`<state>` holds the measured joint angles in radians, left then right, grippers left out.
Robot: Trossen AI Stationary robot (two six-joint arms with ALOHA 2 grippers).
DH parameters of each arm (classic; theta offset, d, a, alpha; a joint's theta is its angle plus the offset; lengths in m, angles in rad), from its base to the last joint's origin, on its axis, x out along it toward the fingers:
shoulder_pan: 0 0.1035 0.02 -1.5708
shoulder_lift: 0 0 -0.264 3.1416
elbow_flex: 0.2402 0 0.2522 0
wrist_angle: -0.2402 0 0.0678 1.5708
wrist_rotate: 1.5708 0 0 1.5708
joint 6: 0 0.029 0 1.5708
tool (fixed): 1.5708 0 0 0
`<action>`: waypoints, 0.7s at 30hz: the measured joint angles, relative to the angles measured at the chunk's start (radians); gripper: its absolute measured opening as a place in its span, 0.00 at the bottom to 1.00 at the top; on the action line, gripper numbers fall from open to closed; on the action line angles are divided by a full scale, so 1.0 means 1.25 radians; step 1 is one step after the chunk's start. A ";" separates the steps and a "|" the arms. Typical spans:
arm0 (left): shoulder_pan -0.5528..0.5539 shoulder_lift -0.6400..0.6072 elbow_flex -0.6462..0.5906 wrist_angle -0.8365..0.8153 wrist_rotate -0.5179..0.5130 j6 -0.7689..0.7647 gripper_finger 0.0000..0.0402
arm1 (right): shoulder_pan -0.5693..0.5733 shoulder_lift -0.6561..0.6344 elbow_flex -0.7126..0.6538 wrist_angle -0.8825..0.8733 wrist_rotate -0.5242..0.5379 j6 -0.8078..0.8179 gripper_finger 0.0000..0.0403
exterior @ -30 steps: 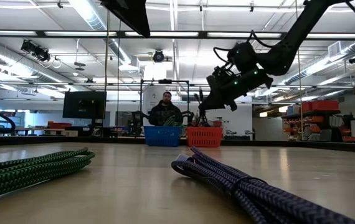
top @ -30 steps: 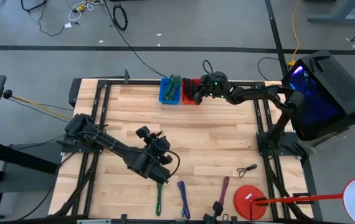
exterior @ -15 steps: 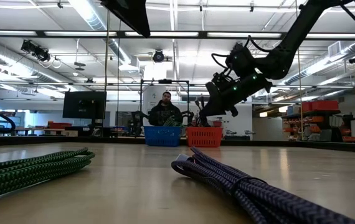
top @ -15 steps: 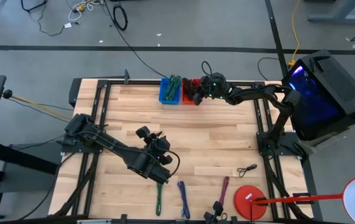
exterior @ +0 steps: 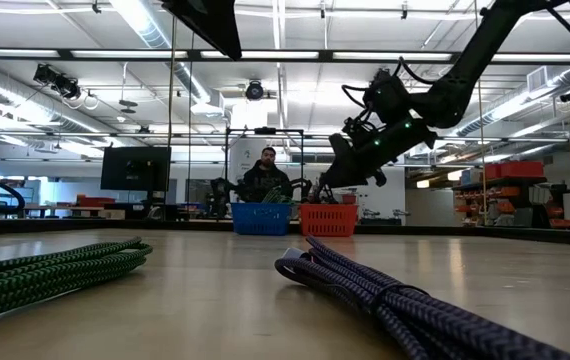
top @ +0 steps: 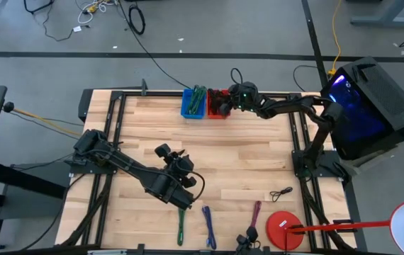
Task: Pick & Place USB Port
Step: Put the green charger cable into the blue bin
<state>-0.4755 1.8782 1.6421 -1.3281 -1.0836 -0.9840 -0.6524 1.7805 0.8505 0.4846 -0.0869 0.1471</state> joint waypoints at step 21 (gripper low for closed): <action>0.000 0.000 0.000 0.017 0.020 0.000 0.29 | -0.036 -0.207 0.000 -0.128 -0.212 0.033 0.37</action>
<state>-0.4751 1.8786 1.6421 -1.3071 -1.0587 -0.9844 -0.6968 1.5217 0.8509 0.3245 -0.3525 0.1887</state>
